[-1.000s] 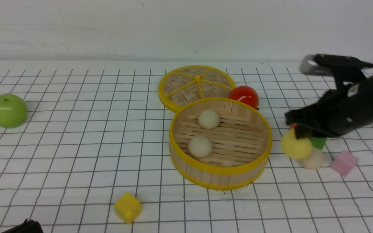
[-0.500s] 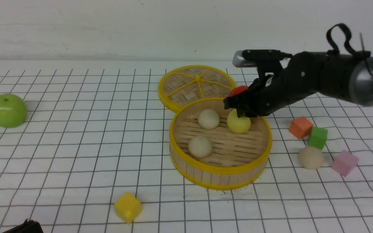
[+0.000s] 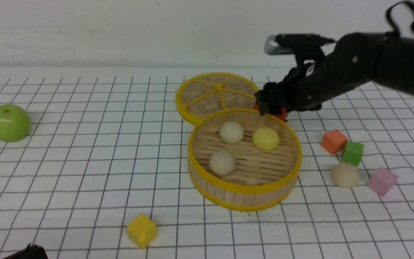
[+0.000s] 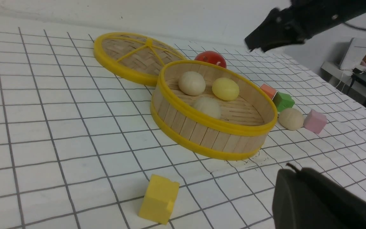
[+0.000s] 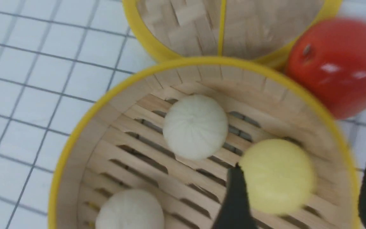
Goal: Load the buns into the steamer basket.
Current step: Use the right arm to grab a steamed stuffed bun
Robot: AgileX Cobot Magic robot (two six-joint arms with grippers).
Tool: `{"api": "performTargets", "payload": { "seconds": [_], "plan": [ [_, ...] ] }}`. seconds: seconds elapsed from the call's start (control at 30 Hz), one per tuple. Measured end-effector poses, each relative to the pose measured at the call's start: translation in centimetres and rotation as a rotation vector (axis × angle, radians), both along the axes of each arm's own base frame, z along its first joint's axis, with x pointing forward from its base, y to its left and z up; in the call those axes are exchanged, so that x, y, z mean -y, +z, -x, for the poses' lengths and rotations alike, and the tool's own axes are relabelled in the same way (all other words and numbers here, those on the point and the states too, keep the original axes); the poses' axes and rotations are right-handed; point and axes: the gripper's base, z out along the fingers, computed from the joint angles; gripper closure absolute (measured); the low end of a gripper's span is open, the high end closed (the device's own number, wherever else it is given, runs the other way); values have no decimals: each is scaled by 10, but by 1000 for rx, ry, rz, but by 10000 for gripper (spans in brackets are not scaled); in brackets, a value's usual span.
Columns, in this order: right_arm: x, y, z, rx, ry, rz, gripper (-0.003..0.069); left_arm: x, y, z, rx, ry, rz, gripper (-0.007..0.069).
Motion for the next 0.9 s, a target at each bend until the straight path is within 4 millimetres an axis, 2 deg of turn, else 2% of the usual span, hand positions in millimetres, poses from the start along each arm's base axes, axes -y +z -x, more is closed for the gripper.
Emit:
{"api": "performTargets", "payload": {
  "seconds": [0.07,0.13,0.17,0.2,0.27,0.33,0.43,0.5,0.67,0.9],
  "plan": [
    [13,13,10,-18,-9,63,150,0,0,0,0,0,0,626],
    [27,17,15,-53,-44,103,153,0,0,0,0,0,0,626],
    [46,8,19,-135,-109,152,172,0,0,0,0,0,0,624],
    [49,5,20,-151,-123,161,176,0,0,0,0,0,0,624],
    [77,-29,24,-290,-223,213,226,0,0,0,0,0,0,622],
    [88,-49,24,-329,-264,205,267,0,0,0,0,0,0,621],
    [94,-66,21,-328,-295,156,312,0,0,0,0,0,0,620],
    [94,-70,15,-297,-304,121,329,0,0,0,0,0,0,617],
    [95,-71,8,-247,-317,90,337,0,0,0,0,0,0,613],
    [100,-98,0,-296,-330,99,337,0,0,0,0,0,0,604]
  ]
}}
